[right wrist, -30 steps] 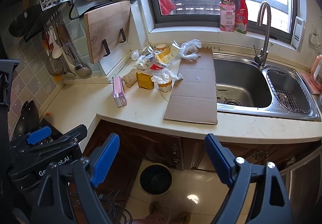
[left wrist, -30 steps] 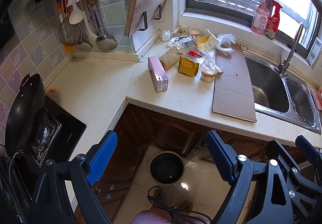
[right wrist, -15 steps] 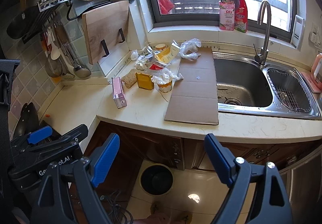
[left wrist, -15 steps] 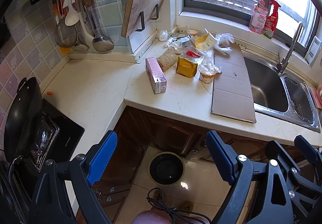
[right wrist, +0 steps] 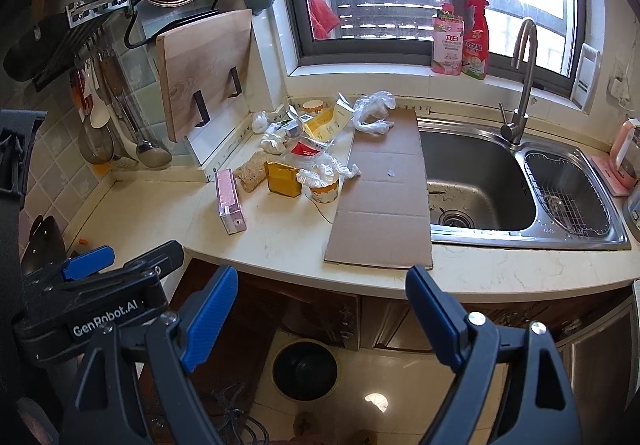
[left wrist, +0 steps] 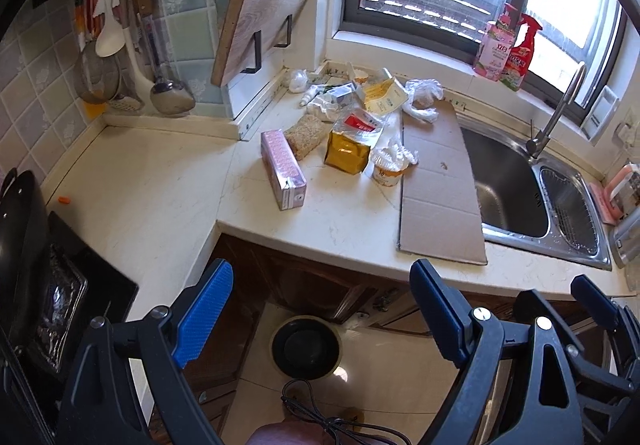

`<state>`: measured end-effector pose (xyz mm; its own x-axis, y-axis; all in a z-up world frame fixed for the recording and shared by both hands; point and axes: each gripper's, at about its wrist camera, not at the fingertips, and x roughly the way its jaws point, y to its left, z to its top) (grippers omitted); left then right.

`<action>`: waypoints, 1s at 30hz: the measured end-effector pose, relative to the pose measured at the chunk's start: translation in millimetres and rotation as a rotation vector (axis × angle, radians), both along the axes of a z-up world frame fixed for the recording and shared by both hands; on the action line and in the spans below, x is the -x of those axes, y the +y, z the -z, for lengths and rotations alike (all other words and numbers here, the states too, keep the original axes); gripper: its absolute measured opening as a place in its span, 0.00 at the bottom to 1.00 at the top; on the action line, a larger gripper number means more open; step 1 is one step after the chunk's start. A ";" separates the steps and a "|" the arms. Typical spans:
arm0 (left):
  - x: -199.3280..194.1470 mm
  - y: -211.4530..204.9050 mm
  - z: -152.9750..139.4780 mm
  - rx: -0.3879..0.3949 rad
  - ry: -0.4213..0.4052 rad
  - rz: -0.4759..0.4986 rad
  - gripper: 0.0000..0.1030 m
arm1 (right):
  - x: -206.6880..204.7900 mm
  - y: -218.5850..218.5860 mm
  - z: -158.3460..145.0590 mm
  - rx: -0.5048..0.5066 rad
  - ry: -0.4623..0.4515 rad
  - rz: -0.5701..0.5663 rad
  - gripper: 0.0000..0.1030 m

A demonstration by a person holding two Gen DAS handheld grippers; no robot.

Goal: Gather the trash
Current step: 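Move both tools toward the trash on the counter, then grasp the pink box with the left tool while the right tool grasps the plastic cup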

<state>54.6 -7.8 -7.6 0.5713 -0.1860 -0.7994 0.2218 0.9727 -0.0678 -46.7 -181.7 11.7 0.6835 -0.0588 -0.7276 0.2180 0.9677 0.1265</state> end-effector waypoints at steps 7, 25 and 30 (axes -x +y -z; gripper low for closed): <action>-32.7 -12.4 -5.9 -0.043 -0.052 0.095 0.86 | -15.7 -2.1 -10.3 0.029 -0.037 0.040 0.85; -141.3 5.1 27.3 -0.066 -0.016 0.046 0.97 | -86.6 -3.6 10.6 0.002 0.077 0.051 0.85; -177.7 10.2 58.2 -0.060 0.044 -0.005 0.97 | -129.7 -20.3 31.8 -0.001 0.129 -0.004 0.83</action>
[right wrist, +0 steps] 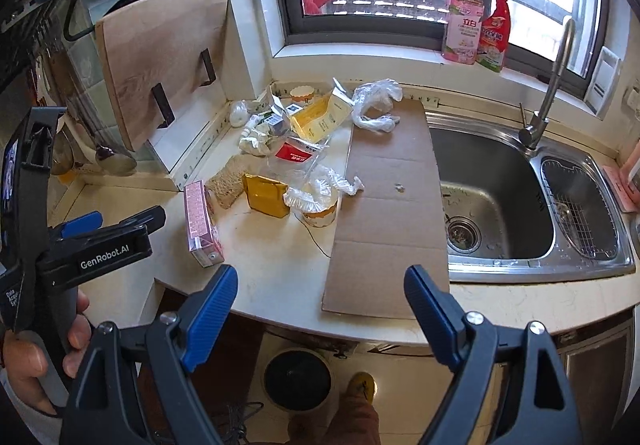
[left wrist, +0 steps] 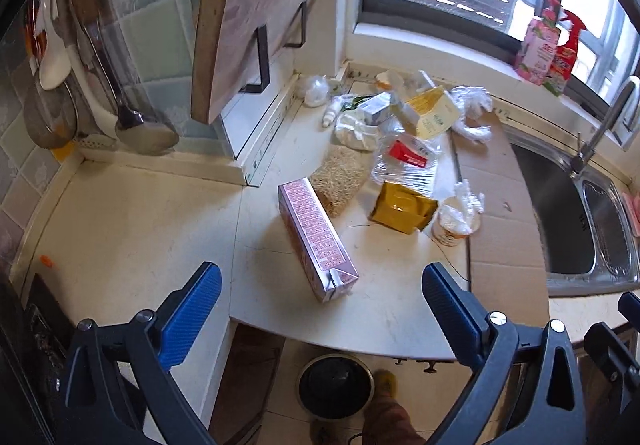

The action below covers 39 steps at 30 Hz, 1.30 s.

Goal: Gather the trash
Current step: 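Grasp the pink box with the left tool while the right tool grasps the plastic cup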

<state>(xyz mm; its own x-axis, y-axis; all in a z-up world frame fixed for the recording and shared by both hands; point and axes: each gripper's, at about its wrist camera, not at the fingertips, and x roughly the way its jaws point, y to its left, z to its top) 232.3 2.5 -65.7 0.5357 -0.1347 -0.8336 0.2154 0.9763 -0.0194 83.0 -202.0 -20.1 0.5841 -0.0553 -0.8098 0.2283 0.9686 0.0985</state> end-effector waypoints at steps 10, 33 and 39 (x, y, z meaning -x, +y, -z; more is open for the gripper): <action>-67.0 -9.8 75.5 -0.011 0.203 -0.168 0.97 | -100.8 -41.1 56.5 -0.108 0.123 -0.157 0.83; -104.8 -10.3 154.7 0.041 0.398 -0.303 0.34 | -197.8 -33.4 151.2 -0.050 0.312 -0.373 0.43; -87.6 -9.6 152.9 0.062 0.362 -0.291 0.34 | -186.6 -36.0 139.6 -0.015 0.276 -0.380 0.36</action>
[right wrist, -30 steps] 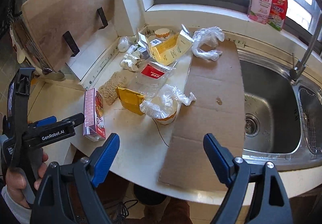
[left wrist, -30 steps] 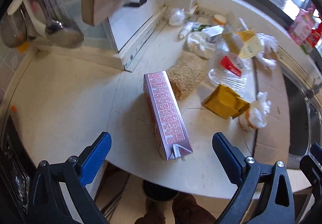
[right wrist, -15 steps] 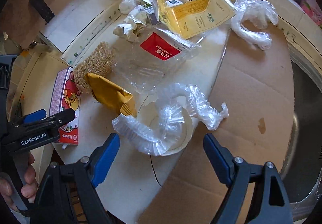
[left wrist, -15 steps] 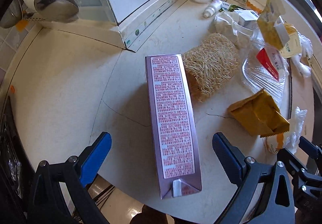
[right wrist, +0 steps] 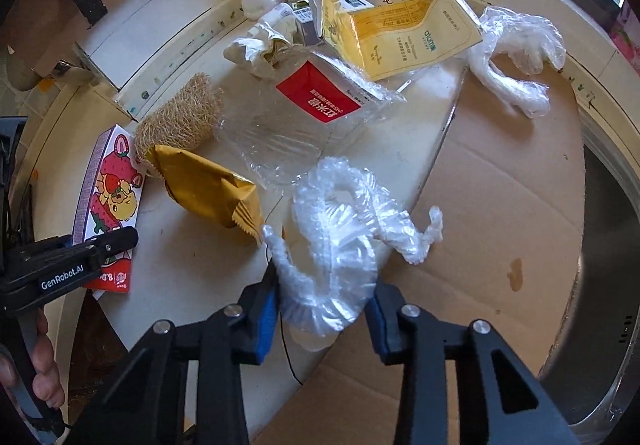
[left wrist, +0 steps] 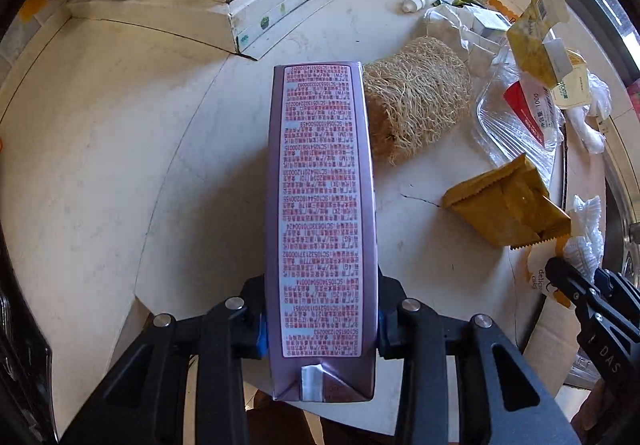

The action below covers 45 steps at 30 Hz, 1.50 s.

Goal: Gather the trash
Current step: 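Grasp the pink box with the left tool while the right tool grasps the plastic cup, then carry the pink box and plastic cup down over the floor bin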

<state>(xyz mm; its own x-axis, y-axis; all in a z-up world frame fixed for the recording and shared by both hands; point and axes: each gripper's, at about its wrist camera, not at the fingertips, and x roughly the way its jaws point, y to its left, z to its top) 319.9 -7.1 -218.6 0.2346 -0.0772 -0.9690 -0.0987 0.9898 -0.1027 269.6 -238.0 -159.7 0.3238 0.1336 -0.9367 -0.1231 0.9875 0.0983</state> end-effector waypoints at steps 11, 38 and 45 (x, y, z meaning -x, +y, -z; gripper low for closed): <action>65.6 9.2 -45.5 0.008 -0.060 0.035 0.34 | 41.8 1.6 -39.1 -0.019 -0.080 -0.017 0.36; 294.9 35.3 -92.1 -0.156 -0.082 0.507 0.34 | 280.0 112.6 -48.6 0.004 -0.139 -0.052 0.36; 328.7 41.6 -43.5 -0.082 -0.044 0.438 0.34 | 311.4 115.2 -15.6 -0.023 -0.116 -0.045 0.36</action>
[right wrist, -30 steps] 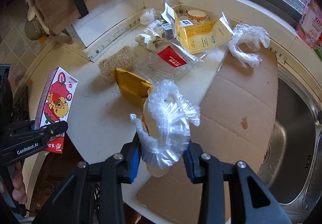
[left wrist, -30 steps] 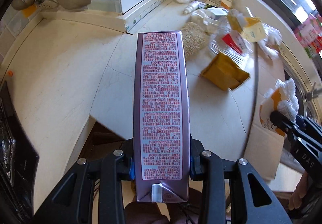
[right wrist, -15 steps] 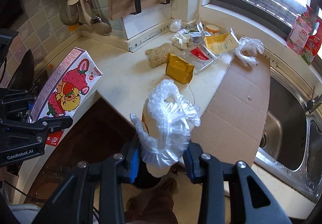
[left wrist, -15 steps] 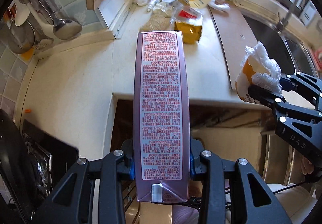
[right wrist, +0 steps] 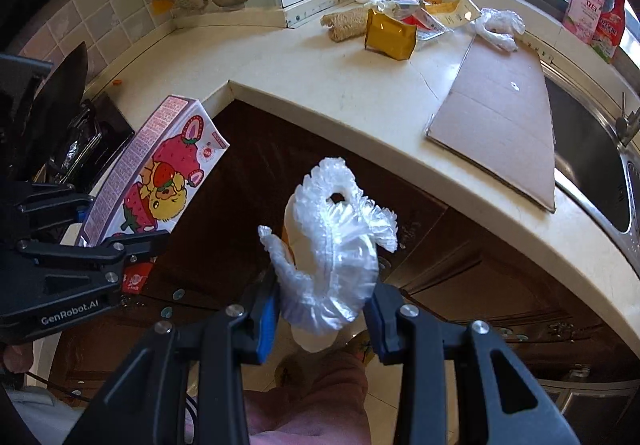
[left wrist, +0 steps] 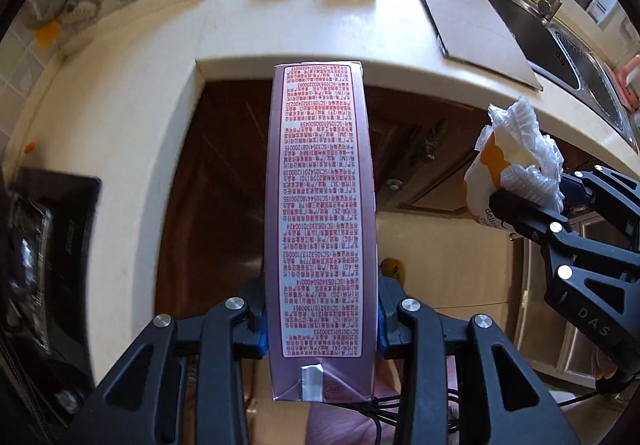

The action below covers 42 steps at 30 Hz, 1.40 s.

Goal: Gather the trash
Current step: 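Carry the pink box and plastic cup down over the floor bin, then open both tools to drop the box and cup into the bin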

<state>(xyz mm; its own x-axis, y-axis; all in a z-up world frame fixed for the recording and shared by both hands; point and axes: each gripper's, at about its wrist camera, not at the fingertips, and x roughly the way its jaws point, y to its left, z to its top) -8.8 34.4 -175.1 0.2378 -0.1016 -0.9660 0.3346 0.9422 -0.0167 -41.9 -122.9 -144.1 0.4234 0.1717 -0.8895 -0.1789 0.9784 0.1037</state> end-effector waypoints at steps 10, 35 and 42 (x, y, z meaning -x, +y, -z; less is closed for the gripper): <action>1.3 -5.6 109.5 0.031 0.110 -0.065 0.34 | 1.9 10.8 97.1 0.019 0.042 -0.052 0.37; -60.0 28.9 334.3 -0.038 0.264 -0.144 0.71 | -83.9 43.7 351.5 0.063 0.274 -0.090 0.48; -56.8 53.5 325.7 -0.025 0.244 -0.153 0.71 | -85.5 60.3 352.2 0.025 0.336 -0.125 0.57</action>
